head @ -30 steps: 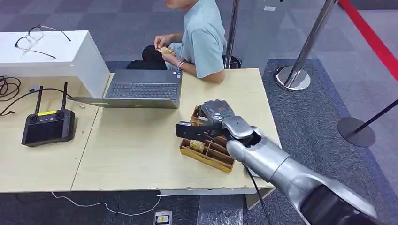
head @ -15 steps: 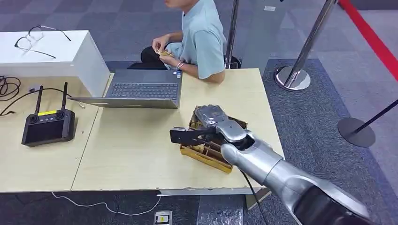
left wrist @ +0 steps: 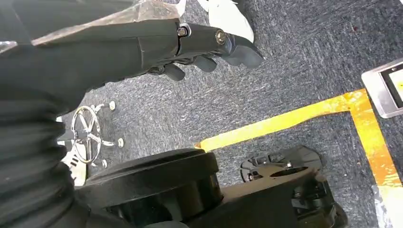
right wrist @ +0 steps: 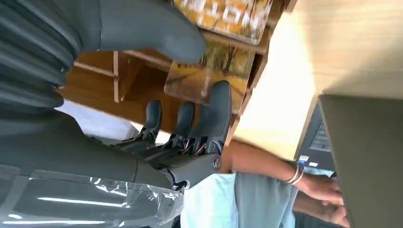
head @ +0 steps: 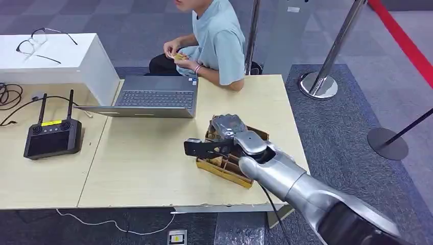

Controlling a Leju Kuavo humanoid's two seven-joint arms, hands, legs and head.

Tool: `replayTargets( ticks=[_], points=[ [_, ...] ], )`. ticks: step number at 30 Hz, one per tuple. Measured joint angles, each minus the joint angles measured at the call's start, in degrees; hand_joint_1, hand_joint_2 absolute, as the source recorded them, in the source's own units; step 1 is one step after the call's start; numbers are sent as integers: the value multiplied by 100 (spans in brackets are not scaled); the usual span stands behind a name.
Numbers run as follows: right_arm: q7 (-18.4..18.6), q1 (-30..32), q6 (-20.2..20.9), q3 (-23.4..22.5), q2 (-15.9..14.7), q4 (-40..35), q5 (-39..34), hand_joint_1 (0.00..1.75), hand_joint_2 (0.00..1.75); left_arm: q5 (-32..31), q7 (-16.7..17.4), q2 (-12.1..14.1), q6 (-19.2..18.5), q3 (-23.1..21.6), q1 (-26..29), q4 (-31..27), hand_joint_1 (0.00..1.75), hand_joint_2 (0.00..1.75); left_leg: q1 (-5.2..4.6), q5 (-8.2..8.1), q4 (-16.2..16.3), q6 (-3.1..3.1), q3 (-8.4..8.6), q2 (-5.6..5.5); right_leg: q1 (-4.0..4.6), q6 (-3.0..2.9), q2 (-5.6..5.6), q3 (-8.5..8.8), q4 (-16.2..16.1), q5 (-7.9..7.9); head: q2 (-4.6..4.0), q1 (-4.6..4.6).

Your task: Pass the card to the sensor for recognition and then transmit it.

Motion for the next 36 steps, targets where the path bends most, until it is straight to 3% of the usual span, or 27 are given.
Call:
replayTargets(
  ticks=[25, 29, 36],
  points=[
    [77, -97, 101, 4, -44, -57, 9, 89, 175, -24, -9, -33, -28, -4, 0, 0, 0, 175, 0, 0, 0, 0, 0, 0, 0, 0, 0, 0, 0, 0, 0, 0],
    [77, -98, 109, 4, -42, -52, 9, 79, 175, -46, -9, -33, -42, -7, 0, 0, 0, 175, 0, 0, 0, 0, 0, 0, 0, 0, 0, 0, 0, 0, 0, 0],
    [77, -102, 116, 2, -48, -52, 20, 91, 175, -55, -9, -33, -55, -9, 0, 0, 0, 175, 0, 0, 0, 0, 1, 0, 0, 0, 0, 1, 0, 0, 0, 0]
  ],
)
